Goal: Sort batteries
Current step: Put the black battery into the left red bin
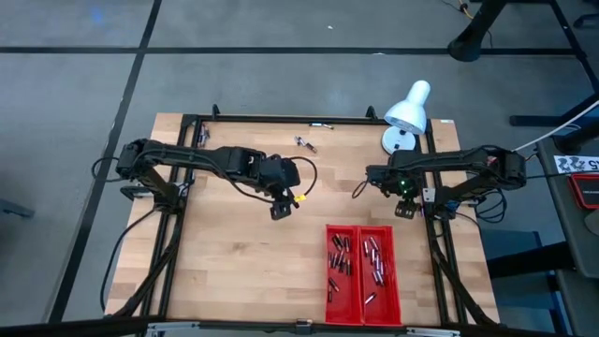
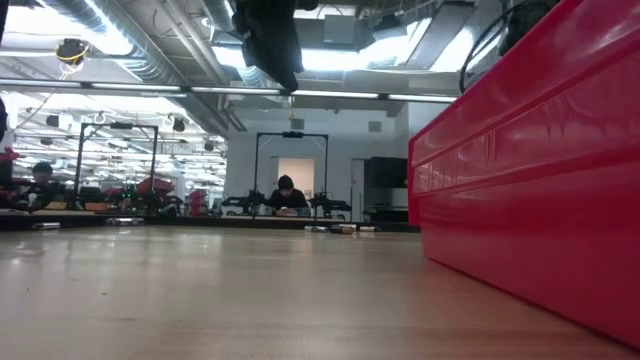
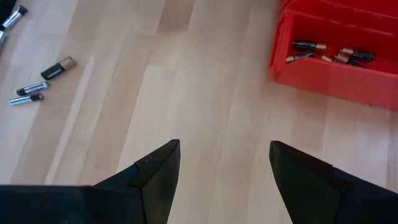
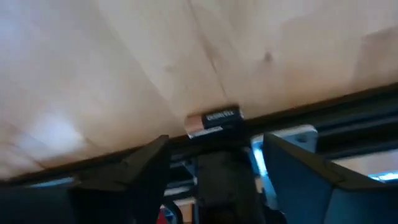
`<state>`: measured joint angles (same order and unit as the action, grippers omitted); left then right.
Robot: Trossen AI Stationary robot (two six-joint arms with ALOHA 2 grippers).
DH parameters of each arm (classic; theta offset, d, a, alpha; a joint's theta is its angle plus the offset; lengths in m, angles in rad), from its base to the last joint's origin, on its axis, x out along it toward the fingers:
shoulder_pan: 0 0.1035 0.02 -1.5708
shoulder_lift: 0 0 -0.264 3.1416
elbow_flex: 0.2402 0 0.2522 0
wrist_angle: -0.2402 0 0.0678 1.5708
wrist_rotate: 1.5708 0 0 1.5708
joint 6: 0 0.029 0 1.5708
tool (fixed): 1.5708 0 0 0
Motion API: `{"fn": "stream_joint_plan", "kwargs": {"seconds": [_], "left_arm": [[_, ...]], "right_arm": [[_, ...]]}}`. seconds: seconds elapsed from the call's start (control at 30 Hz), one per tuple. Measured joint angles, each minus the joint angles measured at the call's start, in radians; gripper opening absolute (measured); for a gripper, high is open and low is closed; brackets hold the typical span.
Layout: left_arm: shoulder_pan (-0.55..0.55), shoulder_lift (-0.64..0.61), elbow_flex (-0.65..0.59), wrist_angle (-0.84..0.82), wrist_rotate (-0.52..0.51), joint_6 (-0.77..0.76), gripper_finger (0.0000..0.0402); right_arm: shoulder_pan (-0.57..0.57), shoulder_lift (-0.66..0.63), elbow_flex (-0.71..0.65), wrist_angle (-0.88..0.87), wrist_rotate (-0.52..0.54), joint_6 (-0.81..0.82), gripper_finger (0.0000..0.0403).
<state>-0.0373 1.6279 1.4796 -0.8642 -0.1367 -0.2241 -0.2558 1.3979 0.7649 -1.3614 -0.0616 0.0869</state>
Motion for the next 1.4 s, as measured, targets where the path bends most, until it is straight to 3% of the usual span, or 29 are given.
{"fn": "stream_joint_plan", "kwargs": {"seconds": [0.23, 0.43, 0.73, 1.0, 1.13, 1.4], "left_arm": [[0.002, 0.000, 0.000, 0.000, 0.015, -0.002, 0.0237], [0.001, 0.000, 0.000, -0.001, 0.031, -0.018, 0.0237], [-0.009, 0.000, 0.000, -0.021, 0.036, -0.049, 0.0237], [-0.015, 0.000, 0.000, -0.021, 0.035, -0.071, 0.0237], [-0.022, 0.000, 0.000, -0.021, 0.034, -0.075, 0.0237], [-0.029, 0.000, 0.000, -0.025, 0.034, -0.076, 0.0237]], "right_arm": [[0.000, 0.021, -0.045, 0.042, -0.011, 0.018, 0.0303], [0.000, 0.116, -0.066, 0.110, 0.007, 0.022, 0.0332], [0.000, 0.292, -0.064, 0.108, 0.006, 0.021, 0.0335], [-0.003, 0.336, -0.072, 0.123, -0.011, 0.020, 0.0335], [-0.035, 0.342, -0.080, 0.149, -0.060, 0.006, 0.0335], [-0.110, 0.342, -0.080, 0.152, -0.043, 0.008, 0.0335]]}}
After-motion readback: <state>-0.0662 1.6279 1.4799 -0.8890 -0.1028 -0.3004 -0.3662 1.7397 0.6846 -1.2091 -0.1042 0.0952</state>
